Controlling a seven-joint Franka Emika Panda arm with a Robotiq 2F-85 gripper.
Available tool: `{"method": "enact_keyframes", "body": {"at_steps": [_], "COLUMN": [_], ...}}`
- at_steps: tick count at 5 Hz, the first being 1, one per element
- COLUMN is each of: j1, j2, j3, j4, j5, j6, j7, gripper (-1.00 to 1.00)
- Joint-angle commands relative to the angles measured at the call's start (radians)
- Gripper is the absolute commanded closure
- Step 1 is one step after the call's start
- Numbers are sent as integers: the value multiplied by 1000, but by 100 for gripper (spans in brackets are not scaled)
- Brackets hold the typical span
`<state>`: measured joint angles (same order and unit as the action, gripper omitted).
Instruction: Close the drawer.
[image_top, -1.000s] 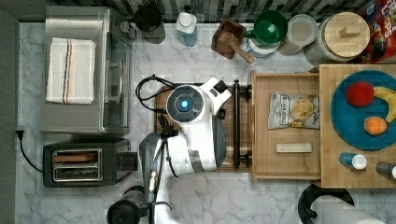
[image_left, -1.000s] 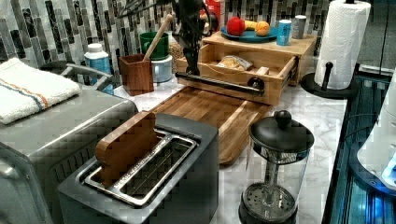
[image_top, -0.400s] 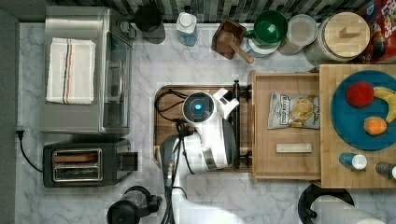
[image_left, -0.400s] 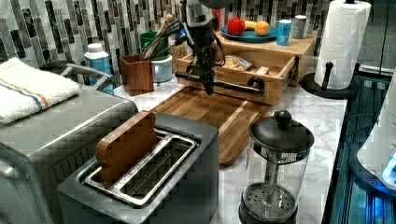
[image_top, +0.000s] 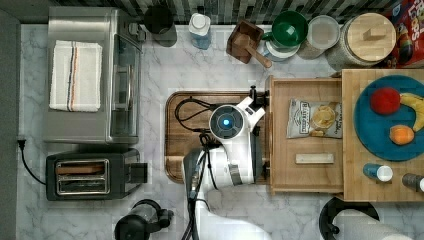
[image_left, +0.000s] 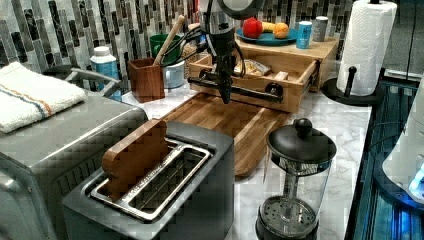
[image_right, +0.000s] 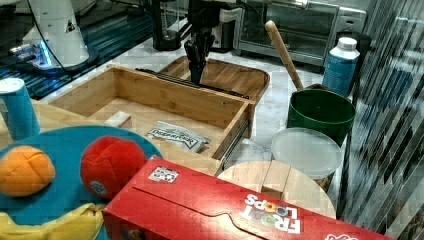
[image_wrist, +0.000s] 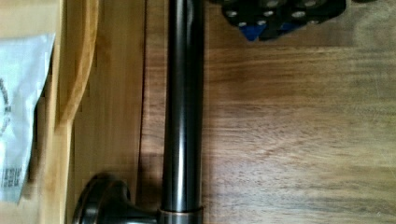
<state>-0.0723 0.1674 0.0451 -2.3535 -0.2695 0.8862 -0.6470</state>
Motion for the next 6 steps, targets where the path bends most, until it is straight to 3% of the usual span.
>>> {"method": "enact_keyframes", "body": {"at_steps": [1,3,4,6], "j1": [-86,-193,-234,-348], "j2": [11,40,50,128], "j3": [-43,-81,-127,-169], "j4": [65,128,138,269], "j5": [-7,52,37,114], "j6": [19,-8,55,55], "j7": [-307,-475,-523,-748], "gripper": [100,100,100,100]}}
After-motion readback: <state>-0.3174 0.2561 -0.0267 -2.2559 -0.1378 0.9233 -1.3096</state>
